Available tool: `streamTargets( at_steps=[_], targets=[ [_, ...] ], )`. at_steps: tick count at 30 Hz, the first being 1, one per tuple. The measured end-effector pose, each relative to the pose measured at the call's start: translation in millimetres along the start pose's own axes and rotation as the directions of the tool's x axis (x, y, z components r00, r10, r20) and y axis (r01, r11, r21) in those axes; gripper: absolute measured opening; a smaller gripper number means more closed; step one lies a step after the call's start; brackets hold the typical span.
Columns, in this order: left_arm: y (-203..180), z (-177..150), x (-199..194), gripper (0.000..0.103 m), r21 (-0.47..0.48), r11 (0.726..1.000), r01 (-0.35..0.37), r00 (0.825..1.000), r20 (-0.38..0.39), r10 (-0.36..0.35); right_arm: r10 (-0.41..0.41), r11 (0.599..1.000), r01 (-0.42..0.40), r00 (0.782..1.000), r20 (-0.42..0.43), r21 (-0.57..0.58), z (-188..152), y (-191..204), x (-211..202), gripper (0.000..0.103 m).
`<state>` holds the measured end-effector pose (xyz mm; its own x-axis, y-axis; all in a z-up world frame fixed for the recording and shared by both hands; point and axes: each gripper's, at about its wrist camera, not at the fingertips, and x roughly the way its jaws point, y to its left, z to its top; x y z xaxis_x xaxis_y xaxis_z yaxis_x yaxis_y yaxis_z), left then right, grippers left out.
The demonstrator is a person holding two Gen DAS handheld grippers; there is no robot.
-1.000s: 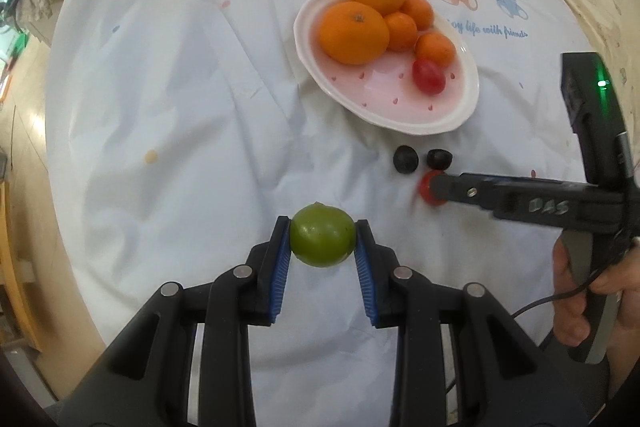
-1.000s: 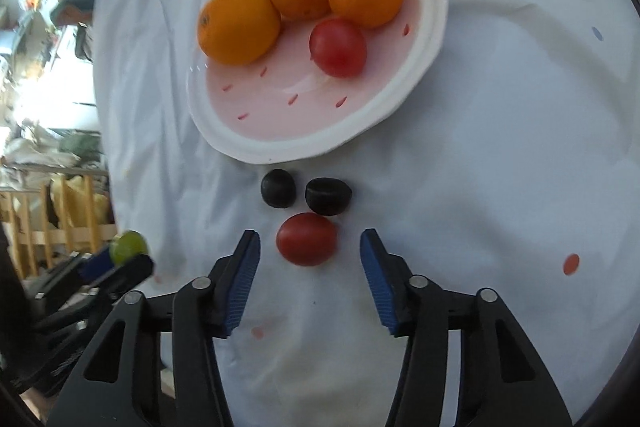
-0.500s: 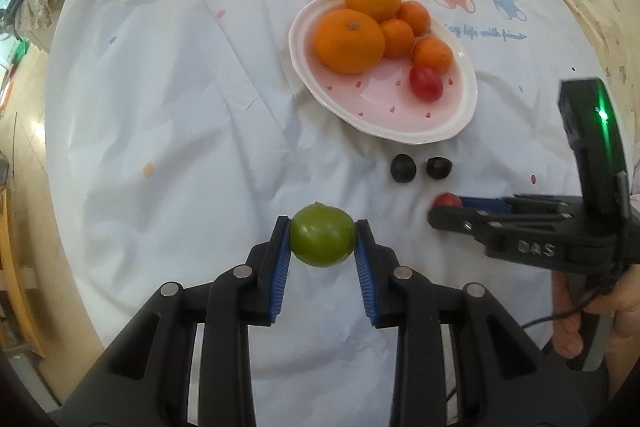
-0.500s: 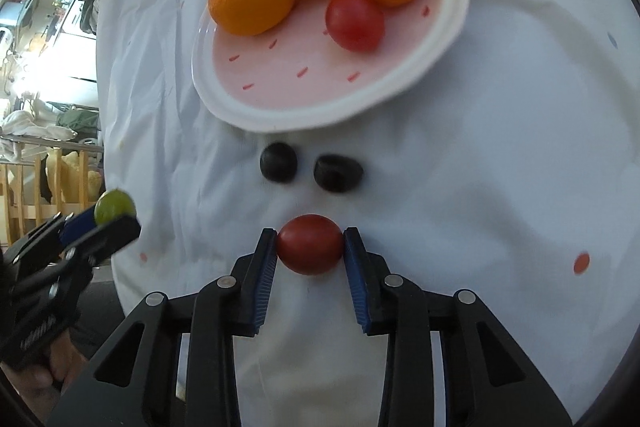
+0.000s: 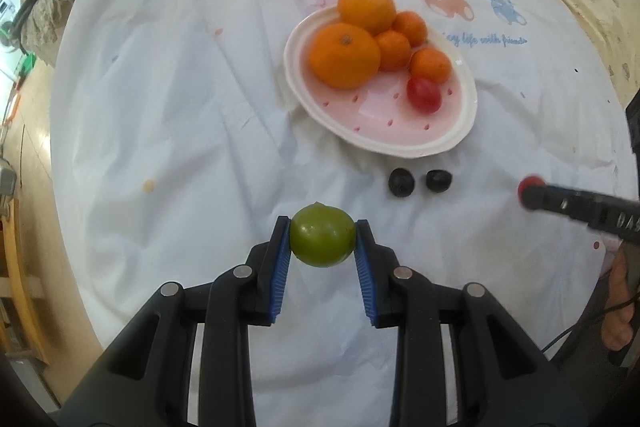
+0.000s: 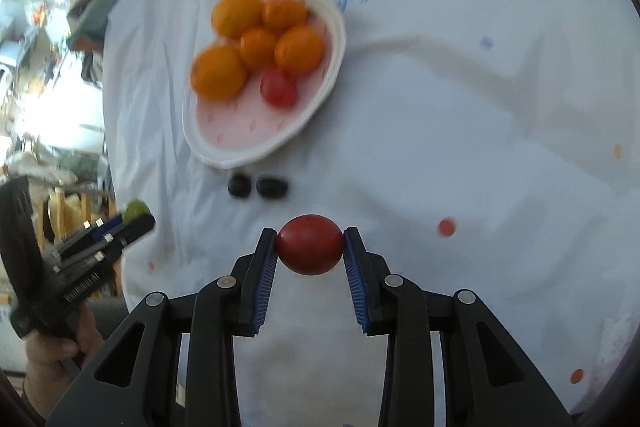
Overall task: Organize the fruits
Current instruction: 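Lower the green tomato onto the plate with the left tool while the right tool places the cherry tomato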
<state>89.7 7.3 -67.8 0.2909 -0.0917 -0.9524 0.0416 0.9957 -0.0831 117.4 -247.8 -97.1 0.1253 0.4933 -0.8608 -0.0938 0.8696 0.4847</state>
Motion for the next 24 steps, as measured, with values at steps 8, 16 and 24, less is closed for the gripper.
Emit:
streamTargets(
  at_steps=[8,16,24],
  targets=[
    [-5.3,33.5,-12.5,0.027,-0.009,1.0,0.011,0.999,0.051,-0.011,0.046,0.998,-0.04,0.988,0.15,-0.048,31.6,14.6,-33.8,0.035],
    [-22.2,64.8,4.7,0.027,0.016,0.999,0.035,0.998,0.053,-0.036,0.084,0.996,-0.075,0.976,0.2,-0.049,79.3,19.2,-33.7,0.035],
    [-33.1,82.4,41.7,0.027,0.017,0.999,0.047,0.999,0.012,-0.047,0.053,0.998,-0.047,0.986,0.158,-0.041,121.6,8.5,-1.9,0.035]
  ],
)
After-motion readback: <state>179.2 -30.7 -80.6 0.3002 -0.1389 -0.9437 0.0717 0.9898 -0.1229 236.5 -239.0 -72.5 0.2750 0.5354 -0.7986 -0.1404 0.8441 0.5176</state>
